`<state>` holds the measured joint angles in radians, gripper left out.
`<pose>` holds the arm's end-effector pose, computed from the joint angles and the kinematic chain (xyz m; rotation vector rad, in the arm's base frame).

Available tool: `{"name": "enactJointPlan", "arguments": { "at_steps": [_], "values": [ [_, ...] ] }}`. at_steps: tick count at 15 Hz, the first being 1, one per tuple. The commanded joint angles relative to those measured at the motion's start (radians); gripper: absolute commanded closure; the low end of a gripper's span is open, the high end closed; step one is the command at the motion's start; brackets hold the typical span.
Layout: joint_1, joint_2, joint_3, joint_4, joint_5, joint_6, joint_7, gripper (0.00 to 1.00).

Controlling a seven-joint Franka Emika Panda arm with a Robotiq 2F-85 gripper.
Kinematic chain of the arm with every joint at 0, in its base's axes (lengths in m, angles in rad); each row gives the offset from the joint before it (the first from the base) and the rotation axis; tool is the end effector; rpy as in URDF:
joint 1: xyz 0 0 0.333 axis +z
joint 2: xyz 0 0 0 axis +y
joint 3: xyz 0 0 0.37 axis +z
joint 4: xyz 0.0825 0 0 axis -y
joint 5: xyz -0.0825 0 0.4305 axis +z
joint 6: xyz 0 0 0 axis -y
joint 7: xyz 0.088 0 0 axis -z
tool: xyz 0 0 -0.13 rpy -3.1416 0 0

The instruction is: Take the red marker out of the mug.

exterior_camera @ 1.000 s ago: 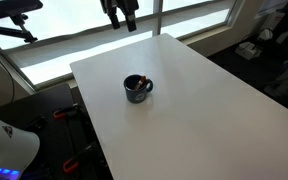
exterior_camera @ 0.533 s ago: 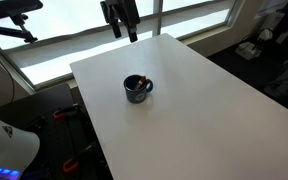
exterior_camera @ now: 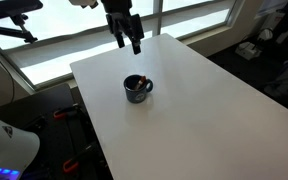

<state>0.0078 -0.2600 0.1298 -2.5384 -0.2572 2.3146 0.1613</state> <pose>0.4559 0.0530 0.3681 2.9144 0.2106 0.0936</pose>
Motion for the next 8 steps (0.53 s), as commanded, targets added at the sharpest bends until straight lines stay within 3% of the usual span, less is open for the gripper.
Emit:
{"name": "enactJointPlan", "arguments": {
  "at_steps": [1, 8],
  "values": [
    [-0.007, 0.042, -0.021, 0.003, -0.028, 0.048, -0.009, 0.0],
    [-0.007, 0.133, -0.06, 0.038, -0.022, 0.075, -0.04, 0.0]
  ]
}}
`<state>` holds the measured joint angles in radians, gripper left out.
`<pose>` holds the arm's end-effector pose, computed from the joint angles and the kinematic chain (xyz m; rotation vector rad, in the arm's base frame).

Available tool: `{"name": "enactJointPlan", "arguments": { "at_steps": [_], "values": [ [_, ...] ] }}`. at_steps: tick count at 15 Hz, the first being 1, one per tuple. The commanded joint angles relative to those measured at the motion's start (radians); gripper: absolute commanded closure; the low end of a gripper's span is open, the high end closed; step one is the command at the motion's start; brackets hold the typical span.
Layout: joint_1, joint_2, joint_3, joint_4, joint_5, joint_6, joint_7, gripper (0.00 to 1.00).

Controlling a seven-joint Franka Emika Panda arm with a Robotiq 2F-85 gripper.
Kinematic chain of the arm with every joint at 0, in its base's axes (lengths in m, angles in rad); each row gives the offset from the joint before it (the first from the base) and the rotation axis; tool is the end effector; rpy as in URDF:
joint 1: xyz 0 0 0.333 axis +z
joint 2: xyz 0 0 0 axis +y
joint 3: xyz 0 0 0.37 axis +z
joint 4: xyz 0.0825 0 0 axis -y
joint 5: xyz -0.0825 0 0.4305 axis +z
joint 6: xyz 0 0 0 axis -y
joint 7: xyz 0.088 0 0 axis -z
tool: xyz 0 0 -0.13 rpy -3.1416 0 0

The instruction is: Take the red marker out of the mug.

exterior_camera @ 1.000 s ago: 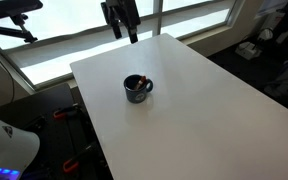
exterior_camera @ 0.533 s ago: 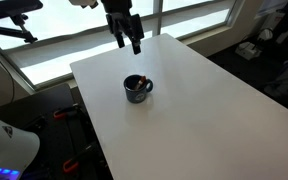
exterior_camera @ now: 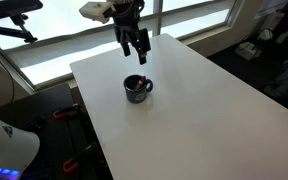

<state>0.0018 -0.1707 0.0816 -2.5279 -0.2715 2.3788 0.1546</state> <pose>0.4714 0.0319 0.3376 2.9360 0.1805 0.0641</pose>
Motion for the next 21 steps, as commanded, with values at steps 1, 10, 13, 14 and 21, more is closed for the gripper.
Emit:
{"name": "enactJointPlan", "arguments": {
  "at_steps": [1, 10, 13, 14, 21],
  "values": [
    [0.0, 0.058, -0.015, 0.033, -0.005, 0.011, -0.046, 0.0],
    [0.017, 0.193, -0.026, 0.098, 0.07, 0.005, -0.168, 0.0],
    [0.02, 0.227, -0.024, 0.116, 0.085, 0.008, -0.189, 0.0],
    [0.02, 0.237, -0.024, 0.121, 0.087, 0.007, -0.194, 0.0],
    [0.02, 0.322, -0.023, 0.163, 0.098, 0.029, -0.214, 0.0]
  ]
}}
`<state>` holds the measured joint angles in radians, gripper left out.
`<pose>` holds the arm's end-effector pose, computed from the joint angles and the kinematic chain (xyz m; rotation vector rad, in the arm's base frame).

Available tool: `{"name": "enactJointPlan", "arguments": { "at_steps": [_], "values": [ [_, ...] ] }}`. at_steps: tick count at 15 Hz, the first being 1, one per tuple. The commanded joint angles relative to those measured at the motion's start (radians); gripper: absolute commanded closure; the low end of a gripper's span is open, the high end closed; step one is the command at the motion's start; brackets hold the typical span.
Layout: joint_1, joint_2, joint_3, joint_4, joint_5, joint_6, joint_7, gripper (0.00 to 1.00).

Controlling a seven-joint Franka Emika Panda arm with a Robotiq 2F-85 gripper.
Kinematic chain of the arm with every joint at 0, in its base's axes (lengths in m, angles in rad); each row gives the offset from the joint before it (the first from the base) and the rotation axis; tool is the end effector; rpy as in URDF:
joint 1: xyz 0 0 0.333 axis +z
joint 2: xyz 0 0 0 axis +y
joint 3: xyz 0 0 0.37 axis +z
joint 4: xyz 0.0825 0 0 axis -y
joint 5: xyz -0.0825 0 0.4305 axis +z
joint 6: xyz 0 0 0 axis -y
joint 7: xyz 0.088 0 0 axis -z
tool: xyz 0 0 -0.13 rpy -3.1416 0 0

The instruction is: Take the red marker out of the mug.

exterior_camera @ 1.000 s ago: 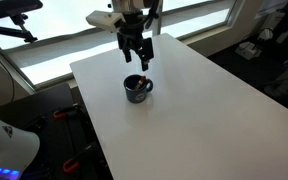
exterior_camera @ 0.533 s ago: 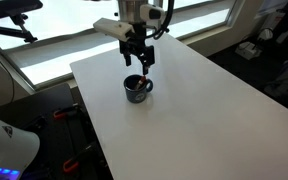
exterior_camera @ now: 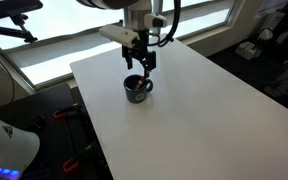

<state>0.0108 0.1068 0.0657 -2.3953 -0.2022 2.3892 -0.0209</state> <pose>0.5166 0.0350 0.2572 2.9875 0.3800 -0.1633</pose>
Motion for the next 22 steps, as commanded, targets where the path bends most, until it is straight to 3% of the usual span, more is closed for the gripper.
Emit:
{"name": "enactJointPlan", "arguments": {
  "at_steps": [1, 12, 13, 15, 22],
  "values": [
    [0.011, 0.058, -0.007, 0.036, 0.029, 0.021, -0.043, 0.0],
    [0.013, 0.193, -0.012, 0.124, 0.021, 0.012, -0.048, 0.0],
    [0.012, 0.202, -0.012, 0.13, 0.021, 0.017, -0.052, 0.25],
    [0.012, 0.217, -0.014, 0.141, 0.017, 0.017, -0.053, 0.34],
    [0.004, 0.243, -0.033, 0.153, 0.006, 0.027, -0.063, 0.88]
  ]
}}
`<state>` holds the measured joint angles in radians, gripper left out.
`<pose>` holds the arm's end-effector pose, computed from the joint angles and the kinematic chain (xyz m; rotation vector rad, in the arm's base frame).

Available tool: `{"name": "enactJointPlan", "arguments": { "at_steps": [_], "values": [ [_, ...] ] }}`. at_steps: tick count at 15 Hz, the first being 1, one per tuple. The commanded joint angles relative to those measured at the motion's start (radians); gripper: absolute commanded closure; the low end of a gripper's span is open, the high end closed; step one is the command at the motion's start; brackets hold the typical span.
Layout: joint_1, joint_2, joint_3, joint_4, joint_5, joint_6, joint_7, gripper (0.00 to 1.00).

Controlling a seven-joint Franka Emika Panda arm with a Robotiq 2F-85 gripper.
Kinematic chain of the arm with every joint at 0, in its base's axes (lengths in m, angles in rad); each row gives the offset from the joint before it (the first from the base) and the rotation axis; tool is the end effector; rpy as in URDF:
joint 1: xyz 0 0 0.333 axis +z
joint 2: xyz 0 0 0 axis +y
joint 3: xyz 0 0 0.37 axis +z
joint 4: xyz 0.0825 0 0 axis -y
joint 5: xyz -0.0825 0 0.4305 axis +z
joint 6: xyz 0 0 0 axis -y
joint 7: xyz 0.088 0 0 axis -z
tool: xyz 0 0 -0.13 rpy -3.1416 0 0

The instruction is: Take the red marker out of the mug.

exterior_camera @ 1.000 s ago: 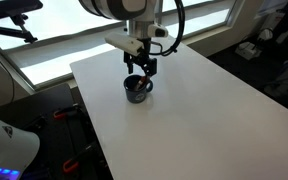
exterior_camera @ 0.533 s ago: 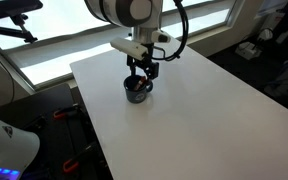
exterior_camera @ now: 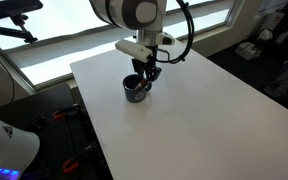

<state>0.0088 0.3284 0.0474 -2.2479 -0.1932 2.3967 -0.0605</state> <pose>0.5608 0.0277 0.1940 3.0003 0.4067 -0.2699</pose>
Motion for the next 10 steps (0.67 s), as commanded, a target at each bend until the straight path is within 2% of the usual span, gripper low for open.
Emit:
{"name": "enactJointPlan", "arguments": {
  "at_steps": [1, 3, 4, 10],
  "values": [
    [0.006, 0.022, -0.018, 0.005, -0.004, 0.019, -0.028, 0.95],
    [0.008, 0.021, -0.023, 0.006, -0.01, 0.023, -0.024, 0.98],
    [0.009, 0.02, -0.024, 0.006, -0.015, 0.02, -0.025, 0.95],
    [0.013, -0.006, -0.036, -0.002, -0.03, 0.02, -0.006, 0.95]
  ]
}}
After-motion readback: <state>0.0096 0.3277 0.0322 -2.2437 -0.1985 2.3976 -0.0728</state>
